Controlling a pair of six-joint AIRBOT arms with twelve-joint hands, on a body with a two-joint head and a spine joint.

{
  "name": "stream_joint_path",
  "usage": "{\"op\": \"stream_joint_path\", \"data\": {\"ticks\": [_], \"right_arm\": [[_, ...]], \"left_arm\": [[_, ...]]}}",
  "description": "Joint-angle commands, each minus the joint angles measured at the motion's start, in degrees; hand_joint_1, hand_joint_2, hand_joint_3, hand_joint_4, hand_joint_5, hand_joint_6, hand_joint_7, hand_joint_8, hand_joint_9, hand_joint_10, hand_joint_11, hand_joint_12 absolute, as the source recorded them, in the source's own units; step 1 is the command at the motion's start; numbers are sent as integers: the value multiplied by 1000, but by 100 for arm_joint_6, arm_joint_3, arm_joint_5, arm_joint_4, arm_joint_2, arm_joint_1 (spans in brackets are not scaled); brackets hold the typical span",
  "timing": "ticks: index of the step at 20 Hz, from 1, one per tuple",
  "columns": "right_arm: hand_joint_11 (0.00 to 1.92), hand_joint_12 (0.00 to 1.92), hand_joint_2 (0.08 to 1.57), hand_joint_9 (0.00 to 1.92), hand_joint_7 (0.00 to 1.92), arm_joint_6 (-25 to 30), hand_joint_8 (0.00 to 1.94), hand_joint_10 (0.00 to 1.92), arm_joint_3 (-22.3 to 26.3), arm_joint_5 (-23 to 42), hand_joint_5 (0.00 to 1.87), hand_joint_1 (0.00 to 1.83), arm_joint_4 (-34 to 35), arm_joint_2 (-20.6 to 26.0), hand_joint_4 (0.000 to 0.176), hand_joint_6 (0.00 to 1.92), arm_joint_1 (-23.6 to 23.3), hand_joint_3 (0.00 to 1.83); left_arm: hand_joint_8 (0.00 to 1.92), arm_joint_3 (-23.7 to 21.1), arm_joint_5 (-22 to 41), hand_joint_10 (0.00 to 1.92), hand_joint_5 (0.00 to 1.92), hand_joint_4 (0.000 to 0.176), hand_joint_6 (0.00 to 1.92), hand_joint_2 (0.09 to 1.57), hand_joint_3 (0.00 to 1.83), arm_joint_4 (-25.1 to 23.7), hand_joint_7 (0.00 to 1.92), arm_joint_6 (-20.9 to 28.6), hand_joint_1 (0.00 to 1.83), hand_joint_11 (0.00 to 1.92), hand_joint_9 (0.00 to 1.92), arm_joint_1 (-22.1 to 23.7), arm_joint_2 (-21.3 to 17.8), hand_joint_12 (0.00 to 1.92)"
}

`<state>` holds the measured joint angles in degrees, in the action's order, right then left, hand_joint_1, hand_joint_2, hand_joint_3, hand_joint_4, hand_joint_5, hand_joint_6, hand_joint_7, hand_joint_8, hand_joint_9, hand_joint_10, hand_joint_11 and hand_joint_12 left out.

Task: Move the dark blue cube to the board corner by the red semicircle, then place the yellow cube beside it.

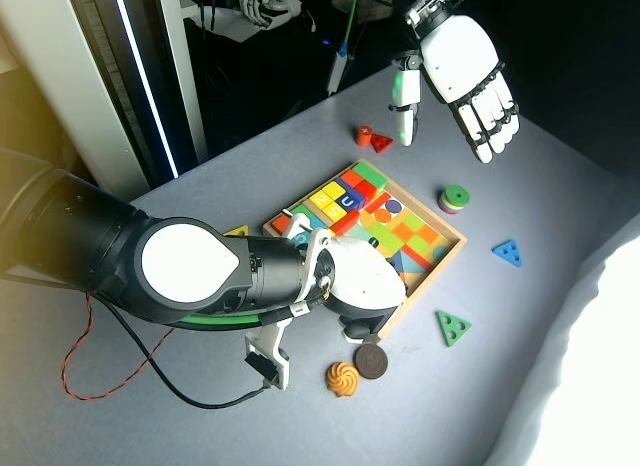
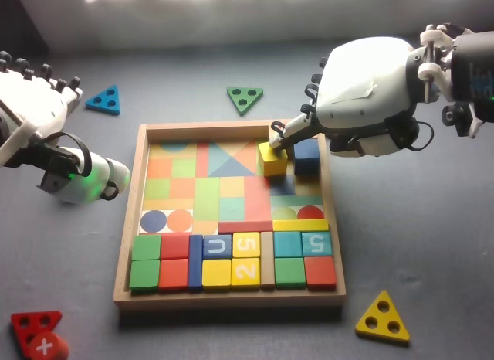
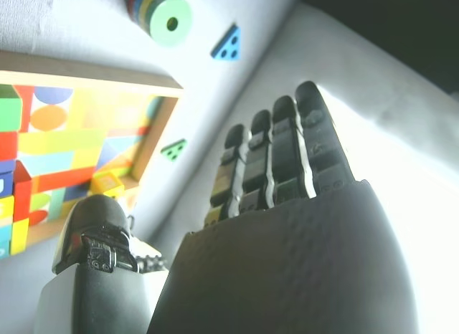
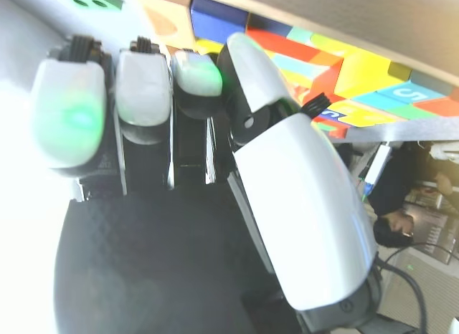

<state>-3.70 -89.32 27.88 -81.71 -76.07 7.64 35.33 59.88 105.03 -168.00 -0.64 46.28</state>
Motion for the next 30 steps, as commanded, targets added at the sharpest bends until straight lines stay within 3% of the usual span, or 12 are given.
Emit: {"op": "stream_joint_path", "data": {"ticks": [1,7,30], "right_arm": [[1504,1921,1382,1365,1148,-23,1941,1921,-39,25,466,1057,113,75,0,7,-47,0],[1502,1921,1385,1361,1145,30,1941,1921,-34,25,469,1054,108,84,0,6,-60,0],[1499,1921,1399,1345,1129,276,1941,1921,203,-120,507,1053,-160,208,0,18,-177,2]], "left_arm": [[1,20,135,1,14,0,0,1171,1,-491,5,-10,0,0,13,39,-51,66],[2,23,135,3,39,0,2,1155,0,-490,42,-10,0,0,46,40,-51,152],[2,29,135,1,30,0,1,1168,1,-486,19,-10,0,0,23,46,-50,135]]}}
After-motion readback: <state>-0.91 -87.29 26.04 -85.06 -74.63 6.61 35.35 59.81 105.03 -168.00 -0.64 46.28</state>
